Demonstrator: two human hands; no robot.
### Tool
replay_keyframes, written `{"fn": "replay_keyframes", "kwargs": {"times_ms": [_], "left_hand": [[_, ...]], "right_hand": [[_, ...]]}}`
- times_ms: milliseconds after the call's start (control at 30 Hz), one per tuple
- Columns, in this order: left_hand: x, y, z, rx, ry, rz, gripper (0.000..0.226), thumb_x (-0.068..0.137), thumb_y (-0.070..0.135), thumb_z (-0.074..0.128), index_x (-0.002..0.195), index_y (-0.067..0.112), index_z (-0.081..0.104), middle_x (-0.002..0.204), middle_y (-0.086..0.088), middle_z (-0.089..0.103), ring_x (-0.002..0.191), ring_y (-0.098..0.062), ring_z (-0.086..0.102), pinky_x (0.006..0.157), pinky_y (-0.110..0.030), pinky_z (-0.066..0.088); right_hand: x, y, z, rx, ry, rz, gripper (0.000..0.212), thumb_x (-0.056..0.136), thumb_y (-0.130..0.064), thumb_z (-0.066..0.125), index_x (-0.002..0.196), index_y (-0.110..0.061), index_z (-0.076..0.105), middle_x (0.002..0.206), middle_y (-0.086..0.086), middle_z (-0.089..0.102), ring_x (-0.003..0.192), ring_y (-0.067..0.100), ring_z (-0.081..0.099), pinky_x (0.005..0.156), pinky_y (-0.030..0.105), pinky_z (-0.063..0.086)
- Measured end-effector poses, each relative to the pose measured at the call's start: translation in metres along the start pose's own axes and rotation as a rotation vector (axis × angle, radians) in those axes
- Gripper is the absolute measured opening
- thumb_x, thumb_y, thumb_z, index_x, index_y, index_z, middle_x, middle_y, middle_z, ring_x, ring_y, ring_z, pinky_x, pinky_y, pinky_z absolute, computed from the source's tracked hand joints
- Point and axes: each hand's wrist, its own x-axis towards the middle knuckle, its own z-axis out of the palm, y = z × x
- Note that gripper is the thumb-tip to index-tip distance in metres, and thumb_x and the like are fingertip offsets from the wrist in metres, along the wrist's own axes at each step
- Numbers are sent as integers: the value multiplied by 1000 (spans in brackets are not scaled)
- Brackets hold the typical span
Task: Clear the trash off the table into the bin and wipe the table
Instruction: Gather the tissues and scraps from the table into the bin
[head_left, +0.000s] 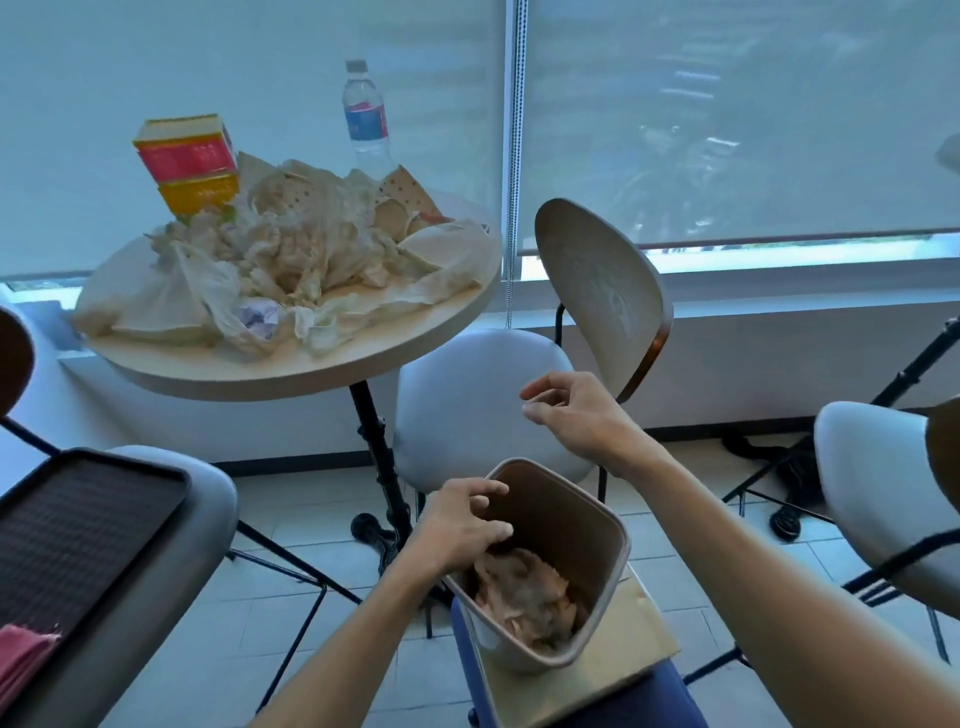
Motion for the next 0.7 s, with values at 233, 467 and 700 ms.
{"fn": "replay_keyframes", "kwargs": {"times_ms": [233,467,700], "left_hand": [[-28,54,-87,-66,214,242,22,82,31,74,99,42,67,98,15,68,72,0,61,70,-17,50],[-51,79,-179,-36,440,399,16,81,31,76,95,37,72,85,18,72,70,0,66,64,-16,51],[-37,69,-237,-52,491,382,14,81,26,76,92,33,72,85,13,72,76,-6,67,73,-26,56]], "right_hand": [[29,-80,13,19,137,-247,9,90,-13,64,92,-20,70,81,-1,68,72,8,62,71,25,53],[50,-137,42,-513,68,-326,37,92,-35,60,127,-24,59,123,8,50,116,23,46,100,35,39],[63,-154,58,-565,165,-300,16,91,-20,58,90,-13,72,98,9,69,95,26,61,80,31,48]]}}
